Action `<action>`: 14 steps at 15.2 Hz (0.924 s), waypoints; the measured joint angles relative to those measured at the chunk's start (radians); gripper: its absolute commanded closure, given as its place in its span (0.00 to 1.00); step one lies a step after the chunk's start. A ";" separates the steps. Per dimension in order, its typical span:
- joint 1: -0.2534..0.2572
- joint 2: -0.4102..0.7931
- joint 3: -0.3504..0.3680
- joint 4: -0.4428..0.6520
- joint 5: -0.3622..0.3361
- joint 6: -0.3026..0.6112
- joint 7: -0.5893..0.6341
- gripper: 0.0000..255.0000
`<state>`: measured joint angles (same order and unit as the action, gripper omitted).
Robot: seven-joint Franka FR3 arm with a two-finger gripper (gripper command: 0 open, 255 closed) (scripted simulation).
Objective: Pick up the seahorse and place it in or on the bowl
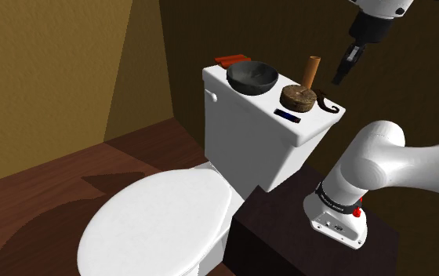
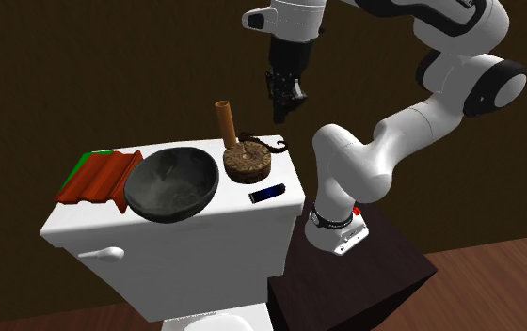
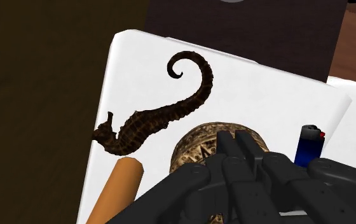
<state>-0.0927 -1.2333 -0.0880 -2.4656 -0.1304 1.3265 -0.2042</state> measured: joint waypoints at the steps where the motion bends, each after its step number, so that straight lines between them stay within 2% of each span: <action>1: 0.000 0.000 0.000 0.000 0.000 0.000 0.000 1.00; 4: 0.000 0.000 0.000 0.000 0.000 0.000 0.000 1.00; 5: 0.000 0.000 0.000 0.000 0.000 0.000 0.000 0.00; 8: -0.028 -0.012 -0.018 -0.037 -0.020 0.046 0.025 0.00; 14: -0.162 -0.071 -0.071 -0.223 -0.092 0.270 0.172 0.00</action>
<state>-0.2548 -1.3048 -0.1595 -2.6883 -0.2223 1.5965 -0.0321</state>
